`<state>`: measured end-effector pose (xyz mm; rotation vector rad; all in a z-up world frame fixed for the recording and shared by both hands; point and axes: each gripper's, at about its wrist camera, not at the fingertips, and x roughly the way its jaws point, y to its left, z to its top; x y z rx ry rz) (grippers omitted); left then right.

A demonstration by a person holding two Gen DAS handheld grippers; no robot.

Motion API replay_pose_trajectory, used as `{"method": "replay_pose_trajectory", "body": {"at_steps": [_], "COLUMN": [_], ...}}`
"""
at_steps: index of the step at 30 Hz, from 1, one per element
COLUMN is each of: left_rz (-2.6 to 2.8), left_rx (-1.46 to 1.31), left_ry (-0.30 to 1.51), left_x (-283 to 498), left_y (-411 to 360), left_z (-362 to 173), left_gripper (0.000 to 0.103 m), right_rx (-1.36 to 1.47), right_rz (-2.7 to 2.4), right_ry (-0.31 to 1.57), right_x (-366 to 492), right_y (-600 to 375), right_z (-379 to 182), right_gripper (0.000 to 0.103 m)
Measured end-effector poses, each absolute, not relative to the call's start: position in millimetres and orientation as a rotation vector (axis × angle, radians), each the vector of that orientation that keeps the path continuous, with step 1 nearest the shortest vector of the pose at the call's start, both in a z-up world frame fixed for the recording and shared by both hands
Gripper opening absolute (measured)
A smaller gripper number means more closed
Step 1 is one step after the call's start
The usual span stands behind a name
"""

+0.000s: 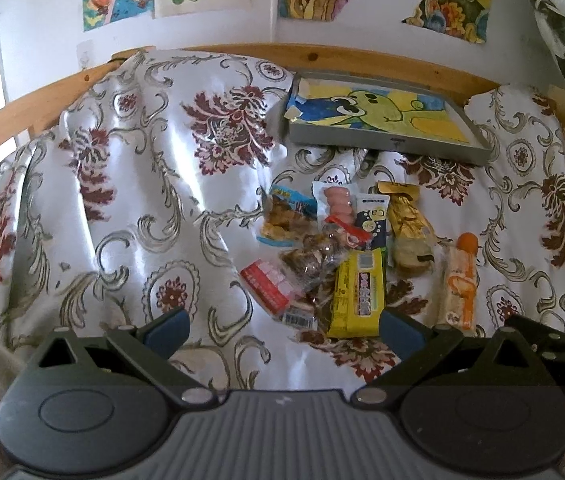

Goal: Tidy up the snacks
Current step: 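Grasp the yellow wafer bar with the left tool while the right tool grasps the orange-labelled bread stick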

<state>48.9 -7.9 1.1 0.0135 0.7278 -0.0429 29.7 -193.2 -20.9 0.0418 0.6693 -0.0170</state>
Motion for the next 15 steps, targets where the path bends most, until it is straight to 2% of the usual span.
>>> {"method": "replay_pose_trajectory", "body": {"at_steps": [15], "left_rz": [-0.069], "left_rx": [0.101], "left_ry": [0.753], "left_x": [103.2], "left_y": [-16.7], "left_z": [1.0], "left_gripper": [0.103], "right_rx": [-0.033], "right_rz": [0.009], "right_ry": [0.660], "right_x": [72.9], "right_y": [-195.9], "right_z": [-16.9], "right_gripper": [0.102]}}
